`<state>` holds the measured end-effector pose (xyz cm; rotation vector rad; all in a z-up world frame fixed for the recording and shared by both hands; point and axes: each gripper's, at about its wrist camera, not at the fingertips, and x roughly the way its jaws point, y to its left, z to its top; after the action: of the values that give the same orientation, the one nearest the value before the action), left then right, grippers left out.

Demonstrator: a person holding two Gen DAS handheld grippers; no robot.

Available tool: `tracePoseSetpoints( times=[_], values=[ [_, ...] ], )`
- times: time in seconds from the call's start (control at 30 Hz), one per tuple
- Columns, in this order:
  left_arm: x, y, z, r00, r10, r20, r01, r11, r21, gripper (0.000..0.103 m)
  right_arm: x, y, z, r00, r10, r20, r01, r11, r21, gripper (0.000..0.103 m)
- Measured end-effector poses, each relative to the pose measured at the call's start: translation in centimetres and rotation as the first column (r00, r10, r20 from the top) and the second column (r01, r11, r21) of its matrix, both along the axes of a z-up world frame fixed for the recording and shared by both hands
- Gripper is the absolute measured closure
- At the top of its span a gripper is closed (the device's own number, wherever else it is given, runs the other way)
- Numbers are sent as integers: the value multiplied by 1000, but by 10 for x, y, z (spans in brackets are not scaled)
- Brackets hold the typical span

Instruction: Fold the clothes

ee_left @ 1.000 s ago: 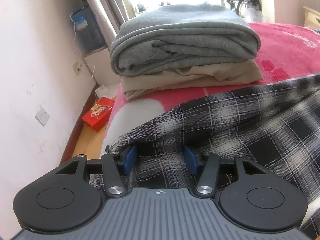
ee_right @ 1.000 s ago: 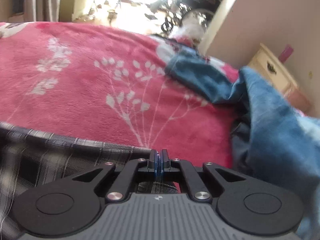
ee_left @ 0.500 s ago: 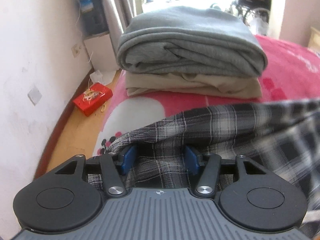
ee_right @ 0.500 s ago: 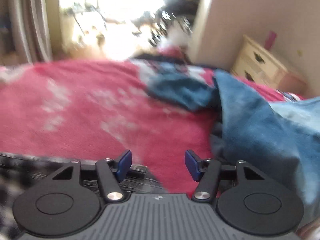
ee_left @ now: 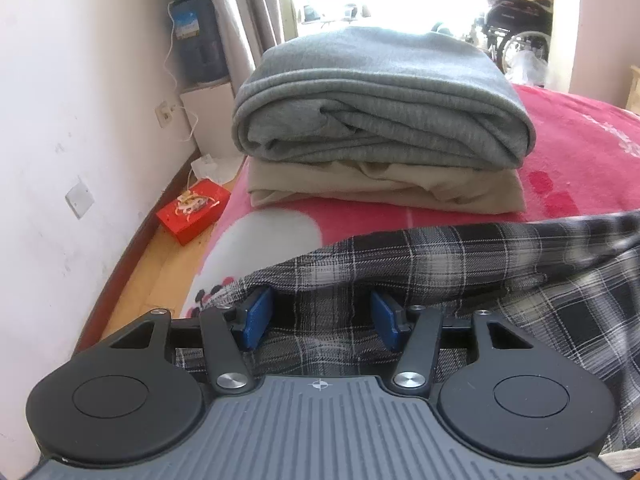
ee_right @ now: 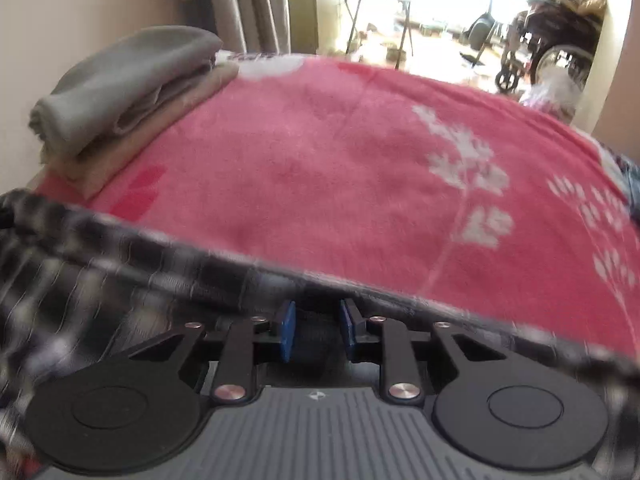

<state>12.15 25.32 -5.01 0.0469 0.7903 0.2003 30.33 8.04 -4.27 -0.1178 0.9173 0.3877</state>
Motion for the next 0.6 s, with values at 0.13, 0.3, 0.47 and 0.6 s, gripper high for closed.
tracePoseSetpoints(
  times=[0.13,0.3,0.47,0.6],
  values=[
    [0,5,-2,1000,-1,15,1,1000,-17,48,22,9,-5,999,-47,6,46,999,18,76],
    [4,5,-6,999,-14,38,14,1000,7,48,31,14,1,997,-70,24,68,993,99,76],
    [6,5,-10,998,-21,63,19,999,27,48,28,14,17,995,-78,55,64,973,222,76],
    [10,9,-11,997,-7,76,6,1000,16,48,8,40,23,992,115,48,-123,959,254,76]
  ],
)
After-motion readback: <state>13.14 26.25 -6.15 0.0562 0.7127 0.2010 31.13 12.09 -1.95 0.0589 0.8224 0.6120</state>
